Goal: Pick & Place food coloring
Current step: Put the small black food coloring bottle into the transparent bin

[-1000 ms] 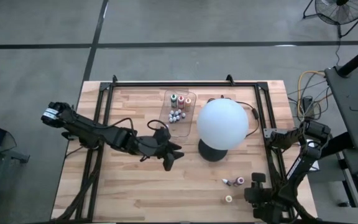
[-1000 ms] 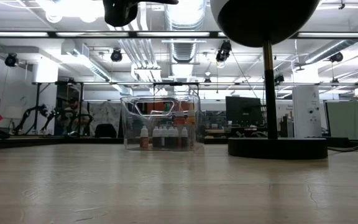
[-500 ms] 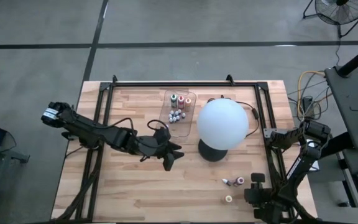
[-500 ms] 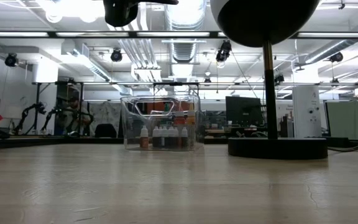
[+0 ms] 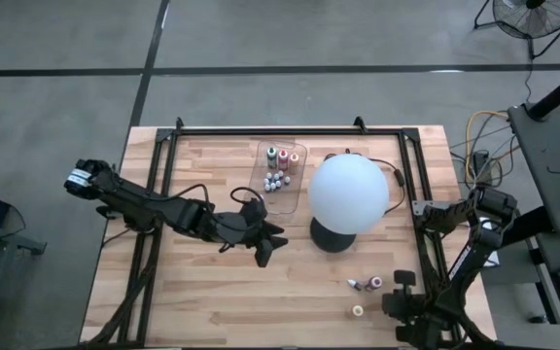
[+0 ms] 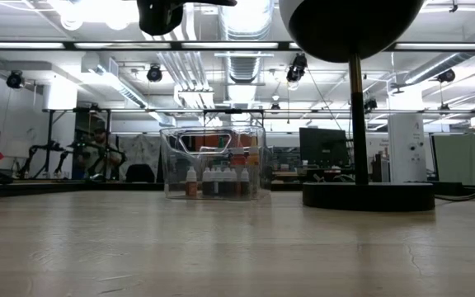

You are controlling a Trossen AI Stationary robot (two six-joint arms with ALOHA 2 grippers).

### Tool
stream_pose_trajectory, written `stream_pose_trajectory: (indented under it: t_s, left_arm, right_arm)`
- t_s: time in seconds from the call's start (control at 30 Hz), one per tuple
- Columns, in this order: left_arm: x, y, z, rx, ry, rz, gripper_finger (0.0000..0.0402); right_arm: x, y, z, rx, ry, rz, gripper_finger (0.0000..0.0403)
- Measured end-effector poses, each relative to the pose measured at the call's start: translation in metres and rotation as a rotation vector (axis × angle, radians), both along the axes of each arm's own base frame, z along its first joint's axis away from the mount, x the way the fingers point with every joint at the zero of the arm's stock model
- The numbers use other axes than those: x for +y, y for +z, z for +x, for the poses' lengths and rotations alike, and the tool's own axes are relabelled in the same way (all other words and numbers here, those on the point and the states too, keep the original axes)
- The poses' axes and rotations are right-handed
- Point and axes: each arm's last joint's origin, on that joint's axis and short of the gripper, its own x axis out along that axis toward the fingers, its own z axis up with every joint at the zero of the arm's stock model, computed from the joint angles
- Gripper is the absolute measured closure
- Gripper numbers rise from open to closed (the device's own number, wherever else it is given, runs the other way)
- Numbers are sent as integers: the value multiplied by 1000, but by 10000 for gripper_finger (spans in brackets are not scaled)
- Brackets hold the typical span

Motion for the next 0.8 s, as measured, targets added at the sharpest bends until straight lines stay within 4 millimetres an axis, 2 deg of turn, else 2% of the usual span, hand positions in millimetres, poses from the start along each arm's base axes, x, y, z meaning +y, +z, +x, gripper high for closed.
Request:
stream_pose_trajectory:
  t_s: [0.13,0.3,0.57,0.8]
  left_arm:
    - [-1,0,0,0,-4,1,232]
    - [-2,0,0,5,-46,13,232]
    - [-5,0,0,5,-133,7,232]
    - [-9,7,1,-64,-192,44,232]
  right_arm:
    - [4,9,2,-22,-22,28,351]
    - [14,32,7,-48,-18,20,352]
    - [28,101,16,-113,-57,-19,353]
    - [29,170,25,-345,-188,3,353]
